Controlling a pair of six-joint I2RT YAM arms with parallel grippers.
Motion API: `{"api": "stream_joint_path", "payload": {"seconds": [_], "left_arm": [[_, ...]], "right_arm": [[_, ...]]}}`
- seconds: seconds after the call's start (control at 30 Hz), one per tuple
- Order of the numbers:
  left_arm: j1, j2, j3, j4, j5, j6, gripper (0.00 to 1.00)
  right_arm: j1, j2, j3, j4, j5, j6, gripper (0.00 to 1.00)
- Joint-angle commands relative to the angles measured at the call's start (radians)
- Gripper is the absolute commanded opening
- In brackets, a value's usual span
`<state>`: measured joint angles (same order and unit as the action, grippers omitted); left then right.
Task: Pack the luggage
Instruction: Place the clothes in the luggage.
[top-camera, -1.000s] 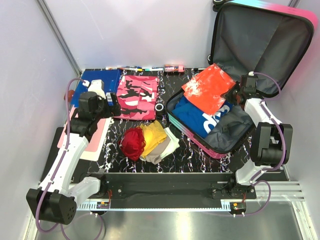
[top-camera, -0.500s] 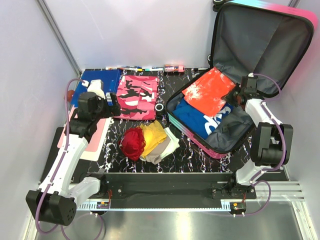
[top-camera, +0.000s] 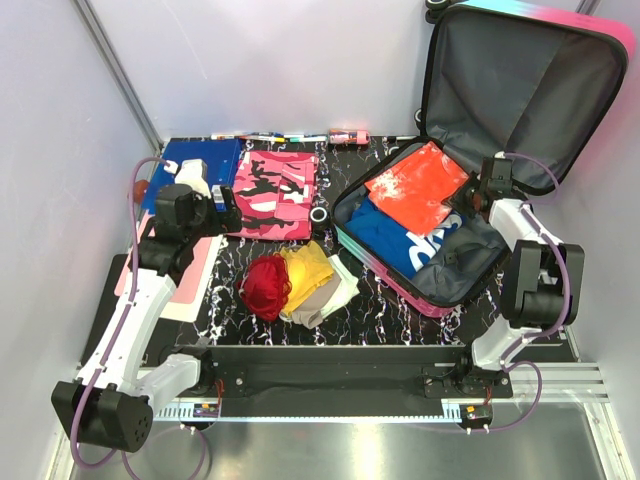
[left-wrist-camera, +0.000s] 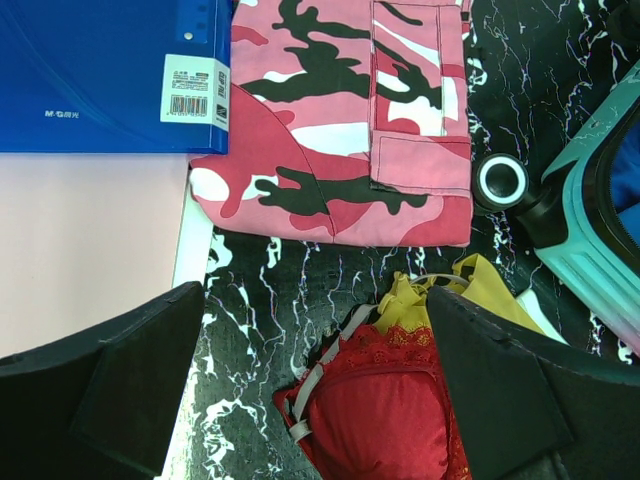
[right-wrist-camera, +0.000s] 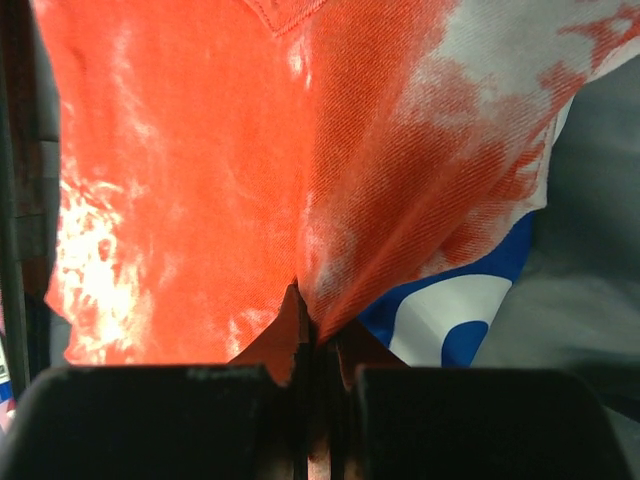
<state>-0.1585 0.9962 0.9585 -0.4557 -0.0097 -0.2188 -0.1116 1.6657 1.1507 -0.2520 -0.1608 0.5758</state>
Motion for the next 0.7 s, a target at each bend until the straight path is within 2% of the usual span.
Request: {"api": "stream_joint_path", "payload": {"seconds": [0.0, 0.1, 0.17, 0.2, 0.23, 0.3, 0.33, 0.47, 0.57, 0.67], "left_arm": [[-0.006, -0.018, 0.008, 0.031, 0.017, -0.007, 0.99], [-0.006, -0.014, 0.009, 0.031, 0.016, -0.005, 0.99], [-0.007, -0.011, 0.008, 0.031, 0.019, -0.004, 0.99], [-0.006, -0.013, 0.011, 0.031, 0.022, -0.004, 0.99], [-0.006, -0.010, 0.011, 0.031, 0.022, -0.004, 0.99], [-0.006, -0.010, 0.009, 0.031, 0.020, -0.004, 0.99], [-0.007, -0.010, 0.011, 0.031, 0.020, -0.004, 0.99], [-0.006, -0.010, 0.011, 0.031, 0.024, -0.004, 0.99], [-0.006, -0.008, 0.013, 0.031, 0.028, -0.007, 0.99], [-0.006, -0.005, 0.013, 0.031, 0.034, -0.008, 0.99]], "right_arm": [[0.003, 0.052, 0.029, 0.002, -0.046, -0.031, 0.00], [0.003, 0.077, 0.040, 0.011, -0.039, -0.044, 0.00], [0.003, 0.075, 0.050, 0.010, -0.043, -0.050, 0.05], [0.001, 0.069, 0.052, 0.010, -0.046, -0.053, 0.13], [0.003, 0.062, 0.052, 0.010, -0.043, -0.053, 0.33], [0.003, 0.028, 0.053, -0.007, -0.011, -0.062, 0.57], [0.003, 0.013, 0.056, -0.018, 0.006, -0.067, 0.72], [0.003, -0.091, 0.072, -0.099, 0.136, -0.111, 0.88], [0.003, -0.176, 0.073, -0.124, 0.199, -0.129, 0.91], [0.003, -0.256, 0.073, -0.130, 0.164, -0.126, 0.90]]}}
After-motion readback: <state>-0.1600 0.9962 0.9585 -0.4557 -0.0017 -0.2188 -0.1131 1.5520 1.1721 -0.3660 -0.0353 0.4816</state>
